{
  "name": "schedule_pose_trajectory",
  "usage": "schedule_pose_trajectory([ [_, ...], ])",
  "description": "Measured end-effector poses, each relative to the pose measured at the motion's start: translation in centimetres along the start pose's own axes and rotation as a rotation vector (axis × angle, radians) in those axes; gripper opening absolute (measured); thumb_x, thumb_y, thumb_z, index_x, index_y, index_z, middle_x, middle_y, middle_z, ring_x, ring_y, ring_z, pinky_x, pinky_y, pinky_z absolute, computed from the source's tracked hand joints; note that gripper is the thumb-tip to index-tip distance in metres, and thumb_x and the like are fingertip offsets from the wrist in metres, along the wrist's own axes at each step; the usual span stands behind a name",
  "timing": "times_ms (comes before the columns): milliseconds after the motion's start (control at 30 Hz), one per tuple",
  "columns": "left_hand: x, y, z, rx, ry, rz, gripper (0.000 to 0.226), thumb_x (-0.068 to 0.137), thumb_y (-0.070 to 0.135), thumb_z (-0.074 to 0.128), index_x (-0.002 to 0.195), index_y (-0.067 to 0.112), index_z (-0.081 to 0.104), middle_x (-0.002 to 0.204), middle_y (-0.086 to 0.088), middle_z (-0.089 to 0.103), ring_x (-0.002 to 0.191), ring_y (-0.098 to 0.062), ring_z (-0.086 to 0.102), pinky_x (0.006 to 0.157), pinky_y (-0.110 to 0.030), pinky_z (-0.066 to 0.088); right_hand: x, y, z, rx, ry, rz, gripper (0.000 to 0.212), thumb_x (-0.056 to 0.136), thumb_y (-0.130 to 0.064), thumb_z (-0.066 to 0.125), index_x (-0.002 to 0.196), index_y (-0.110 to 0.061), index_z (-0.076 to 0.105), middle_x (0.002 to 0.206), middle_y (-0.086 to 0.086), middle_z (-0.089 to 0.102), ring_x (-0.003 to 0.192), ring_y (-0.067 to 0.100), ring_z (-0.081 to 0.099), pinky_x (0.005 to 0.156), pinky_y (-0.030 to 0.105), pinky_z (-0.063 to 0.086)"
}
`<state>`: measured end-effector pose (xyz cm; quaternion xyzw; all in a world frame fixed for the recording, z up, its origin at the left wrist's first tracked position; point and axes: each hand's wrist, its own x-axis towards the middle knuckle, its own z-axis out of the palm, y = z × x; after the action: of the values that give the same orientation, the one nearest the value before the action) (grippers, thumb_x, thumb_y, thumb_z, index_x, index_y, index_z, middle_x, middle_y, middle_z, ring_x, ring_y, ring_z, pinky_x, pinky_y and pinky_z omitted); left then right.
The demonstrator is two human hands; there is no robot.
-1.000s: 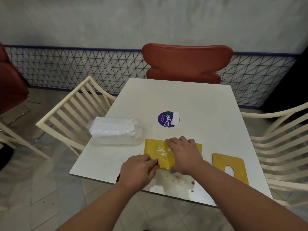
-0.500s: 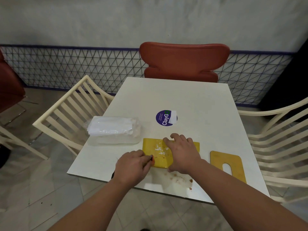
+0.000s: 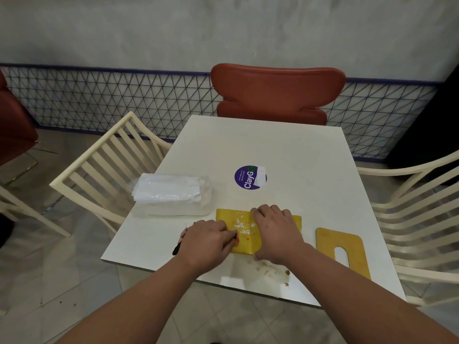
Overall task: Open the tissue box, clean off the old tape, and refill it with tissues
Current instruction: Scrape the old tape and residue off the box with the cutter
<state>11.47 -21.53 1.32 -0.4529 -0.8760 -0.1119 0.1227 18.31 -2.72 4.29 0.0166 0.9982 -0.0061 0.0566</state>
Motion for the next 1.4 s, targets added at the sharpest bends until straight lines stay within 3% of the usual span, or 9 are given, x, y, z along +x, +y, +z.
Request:
schedule_pose_trajectory([
  [233, 0.2, -0.2, -0.3, 0.003, 0.058, -0.134, 0.031, 0.087, 0.041, 0.046, 0.083, 0.029, 0.075, 0.067, 0.007, 0.058, 0.053, -0.019, 0.055, 0.047, -0.026, 0.041, -0.2, 0.5, 0.0, 0.018, 0.009, 0.054, 0.111, 0.057, -0.064, 0.078, 0.148, -0.030, 0.024, 0.139, -0.002, 0.038, 0.125, 0.024, 0.037, 0.105, 0.042, 0.029],
  [367, -0.1, -0.1, -0.1, -0.014, 0.065, -0.200, 0.024, 0.087, 0.039, 0.053, 0.082, 0.028, 0.074, 0.067, 0.007, 0.056, 0.052, -0.019, 0.054, 0.045, -0.027, 0.041, -0.7, 1.0, 0.0, 0.057, 0.007, 0.069, 0.111, 0.062, -0.058, 0.078, 0.150, -0.021, 0.022, 0.142, -0.001, 0.037, 0.129, 0.024, 0.036, 0.111, 0.038, 0.027],
  [567, -0.1, 1.4, 0.3, -0.008, 0.026, -0.018, 0.033, 0.088, 0.042, 0.045, 0.080, 0.028, 0.074, 0.066, 0.006, 0.056, 0.055, -0.020, 0.055, 0.046, -0.029, 0.040, -0.7, 1.4, 0.2, 0.062, 0.001, 0.041, 0.101, 0.063, -0.053, 0.078, 0.146, -0.021, 0.030, 0.141, -0.002, 0.039, 0.126, 0.022, 0.039, 0.110, 0.037, 0.028],
  [700, 1.2, -0.2, -0.2, 0.013, 0.069, -0.150, 0.036, 0.088, 0.042, 0.043, 0.080, 0.029, 0.075, 0.068, 0.006, 0.059, 0.054, -0.021, 0.056, 0.047, -0.030, 0.043, -0.7, 1.4, 0.2, 0.046, 0.001, 0.037, 0.102, 0.063, -0.055, 0.079, 0.146, -0.022, 0.030, 0.140, -0.003, 0.040, 0.124, 0.022, 0.040, 0.107, 0.037, 0.030],
  [867, 0.9, 0.3, -0.1, 0.017, -0.004, 0.006, 0.033, 0.088, 0.042, 0.045, 0.081, 0.028, 0.074, 0.066, 0.006, 0.056, 0.055, -0.021, 0.056, 0.047, -0.029, 0.043, -0.8, 1.3, 0.3, 0.025, 0.002, 0.038, 0.103, 0.063, -0.056, 0.078, 0.147, -0.022, 0.028, 0.140, -0.004, 0.040, 0.123, 0.021, 0.040, 0.106, 0.037, 0.030],
  [1033, 2.5, -0.5, -0.7, 0.039, 0.052, -0.094, 0.035, 0.087, 0.043, 0.042, 0.080, 0.030, 0.075, 0.068, 0.006, 0.059, 0.054, -0.019, 0.056, 0.047, -0.029, 0.043, -0.8, 1.3, 0.3, 0.016, 0.003, 0.033, 0.103, 0.063, -0.054, 0.079, 0.147, -0.021, 0.028, 0.139, -0.003, 0.040, 0.122, 0.022, 0.040, 0.106, 0.038, 0.031],
  [1200, 1.6, 0.4, -0.3, 0.010, -0.037, 0.069, 0.032, 0.086, 0.043, 0.045, 0.083, 0.029, 0.073, 0.068, 0.007, 0.058, 0.056, -0.020, 0.056, 0.048, -0.029, 0.043, -0.9, 1.3, 0.2, 0.016, 0.003, 0.028, 0.103, 0.064, -0.055, 0.078, 0.147, -0.021, 0.027, 0.140, -0.003, 0.040, 0.122, 0.022, 0.040, 0.106, 0.038, 0.031],
  [1333, 2.6, -0.5, -0.7, 0.032, 0.026, -0.065, 0.036, 0.087, 0.045, 0.042, 0.082, 0.030, 0.074, 0.070, 0.006, 0.060, 0.057, -0.020, 0.058, 0.049, -0.029, 0.044, -0.9, 1.3, 0.2, 0.017, 0.007, 0.028, 0.102, 0.065, -0.056, 0.078, 0.147, -0.021, 0.028, 0.139, -0.003, 0.041, 0.121, 0.022, 0.040, 0.105, 0.037, 0.032],
  [1400, 2.5, -0.2, -0.6, 0.020, 0.003, -0.026, 0.036, 0.088, 0.044, 0.042, 0.080, 0.029, 0.074, 0.069, 0.006, 0.059, 0.057, -0.019, 0.057, 0.049, -0.029, 0.042, -0.9, 1.3, 0.1, 0.019, 0.007, 0.026, 0.102, 0.065, -0.055, 0.079, 0.147, -0.022, 0.028, 0.140, -0.004, 0.040, 0.122, 0.021, 0.040, 0.104, 0.037, 0.032],
])
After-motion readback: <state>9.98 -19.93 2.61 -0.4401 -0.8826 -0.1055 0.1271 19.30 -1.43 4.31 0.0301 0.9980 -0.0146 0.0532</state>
